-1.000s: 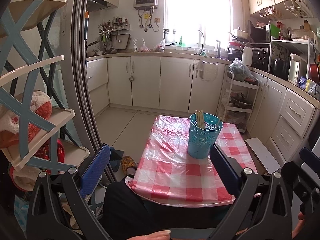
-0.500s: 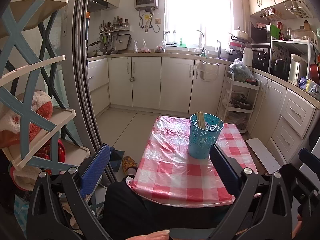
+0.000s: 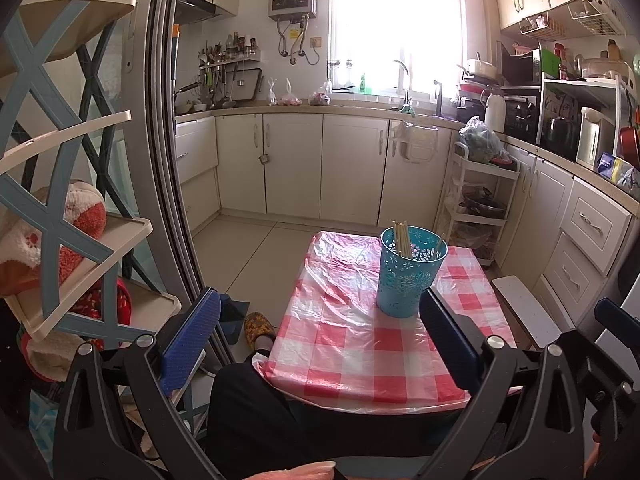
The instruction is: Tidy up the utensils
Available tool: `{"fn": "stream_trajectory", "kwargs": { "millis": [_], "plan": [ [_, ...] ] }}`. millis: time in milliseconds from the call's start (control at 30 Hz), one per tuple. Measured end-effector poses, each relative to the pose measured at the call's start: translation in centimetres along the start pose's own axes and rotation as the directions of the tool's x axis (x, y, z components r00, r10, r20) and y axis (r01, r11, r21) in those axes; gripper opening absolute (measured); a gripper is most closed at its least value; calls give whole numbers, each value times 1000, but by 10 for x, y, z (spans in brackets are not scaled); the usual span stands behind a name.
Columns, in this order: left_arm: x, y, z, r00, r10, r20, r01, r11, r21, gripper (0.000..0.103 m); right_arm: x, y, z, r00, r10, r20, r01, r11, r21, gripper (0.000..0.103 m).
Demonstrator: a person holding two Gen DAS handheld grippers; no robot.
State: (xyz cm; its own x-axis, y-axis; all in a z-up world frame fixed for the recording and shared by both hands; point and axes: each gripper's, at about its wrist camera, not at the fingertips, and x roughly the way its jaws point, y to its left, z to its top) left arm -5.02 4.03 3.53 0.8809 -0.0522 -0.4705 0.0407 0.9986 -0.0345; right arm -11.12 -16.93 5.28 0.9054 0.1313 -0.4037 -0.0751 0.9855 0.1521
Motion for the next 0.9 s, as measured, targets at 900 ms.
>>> {"fn": "stream_trajectory", "kwargs": {
  "millis": [900],
  "plan": [
    [4, 0, -3, 1000, 1, -16, -1, 1000, 6, 96, 1, 1, 0, 1000, 0, -5, 0, 1000, -1, 96]
  ]
}}
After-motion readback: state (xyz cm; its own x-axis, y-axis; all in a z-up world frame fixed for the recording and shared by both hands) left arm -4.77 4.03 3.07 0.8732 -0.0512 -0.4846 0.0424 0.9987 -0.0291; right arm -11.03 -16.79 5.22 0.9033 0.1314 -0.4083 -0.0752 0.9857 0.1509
